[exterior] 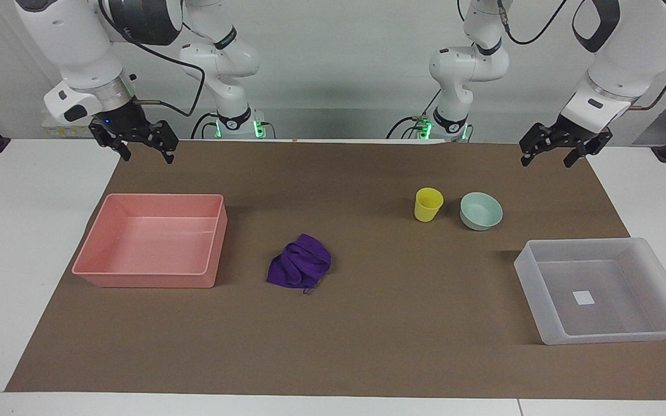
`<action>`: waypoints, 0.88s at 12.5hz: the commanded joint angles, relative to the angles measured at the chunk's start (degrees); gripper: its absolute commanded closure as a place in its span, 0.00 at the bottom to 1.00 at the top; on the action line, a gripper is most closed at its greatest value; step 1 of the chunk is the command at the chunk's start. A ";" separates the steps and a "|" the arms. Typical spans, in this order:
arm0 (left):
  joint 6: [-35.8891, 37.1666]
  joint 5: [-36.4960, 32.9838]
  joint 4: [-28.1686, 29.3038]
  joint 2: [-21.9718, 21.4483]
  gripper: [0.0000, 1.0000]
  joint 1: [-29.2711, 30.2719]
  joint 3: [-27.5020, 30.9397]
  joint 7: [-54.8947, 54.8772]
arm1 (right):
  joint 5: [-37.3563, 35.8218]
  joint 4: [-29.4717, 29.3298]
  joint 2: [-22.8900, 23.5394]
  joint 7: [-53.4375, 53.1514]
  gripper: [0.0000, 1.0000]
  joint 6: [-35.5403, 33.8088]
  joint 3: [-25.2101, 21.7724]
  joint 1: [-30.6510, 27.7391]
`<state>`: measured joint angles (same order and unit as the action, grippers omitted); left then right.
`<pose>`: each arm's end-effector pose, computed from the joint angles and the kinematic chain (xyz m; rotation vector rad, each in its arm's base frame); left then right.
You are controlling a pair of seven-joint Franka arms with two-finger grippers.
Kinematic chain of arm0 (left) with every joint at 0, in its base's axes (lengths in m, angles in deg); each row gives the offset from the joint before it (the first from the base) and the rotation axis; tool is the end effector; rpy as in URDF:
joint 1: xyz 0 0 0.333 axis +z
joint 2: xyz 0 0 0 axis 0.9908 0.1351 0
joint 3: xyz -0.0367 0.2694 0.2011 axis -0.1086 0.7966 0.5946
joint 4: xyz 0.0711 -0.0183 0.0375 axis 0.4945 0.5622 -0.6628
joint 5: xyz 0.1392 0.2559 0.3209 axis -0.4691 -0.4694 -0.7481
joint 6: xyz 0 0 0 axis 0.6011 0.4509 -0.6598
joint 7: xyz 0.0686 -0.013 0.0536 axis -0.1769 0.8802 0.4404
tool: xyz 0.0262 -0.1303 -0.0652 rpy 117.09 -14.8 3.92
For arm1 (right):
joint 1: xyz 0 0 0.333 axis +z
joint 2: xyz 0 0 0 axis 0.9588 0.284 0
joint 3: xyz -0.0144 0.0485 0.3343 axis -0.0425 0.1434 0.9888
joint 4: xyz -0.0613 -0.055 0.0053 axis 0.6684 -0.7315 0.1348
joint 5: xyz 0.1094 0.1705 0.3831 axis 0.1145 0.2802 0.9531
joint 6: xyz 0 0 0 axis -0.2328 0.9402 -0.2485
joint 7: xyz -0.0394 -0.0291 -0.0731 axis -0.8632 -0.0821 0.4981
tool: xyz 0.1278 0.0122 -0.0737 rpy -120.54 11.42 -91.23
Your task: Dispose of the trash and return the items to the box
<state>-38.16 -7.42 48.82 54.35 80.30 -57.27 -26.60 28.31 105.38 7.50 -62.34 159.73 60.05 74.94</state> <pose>0.5919 -0.0416 0.6044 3.1147 -0.1128 -0.0720 0.5868 -0.0306 0.5884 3.1325 -0.1375 -0.0482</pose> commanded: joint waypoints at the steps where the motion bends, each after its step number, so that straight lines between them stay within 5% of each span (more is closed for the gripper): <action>1: 1.02 -1.07 -0.07 -0.75 0.00 0.00 0.07 -0.19 | 0.24 0.35 -0.13 -0.98 0.00 0.75 0.15 -0.12; 11: 1.02 -0.98 -0.06 -0.49 0.00 0.00 -0.02 0.07 | 0.16 2.90 -1.27 -0.45 0.00 3.73 0.15 0.14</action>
<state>-38.08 -7.42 48.83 54.22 80.30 -57.25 -26.59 28.31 105.92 7.49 -62.36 160.78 60.05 75.03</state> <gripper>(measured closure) 0.000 0.000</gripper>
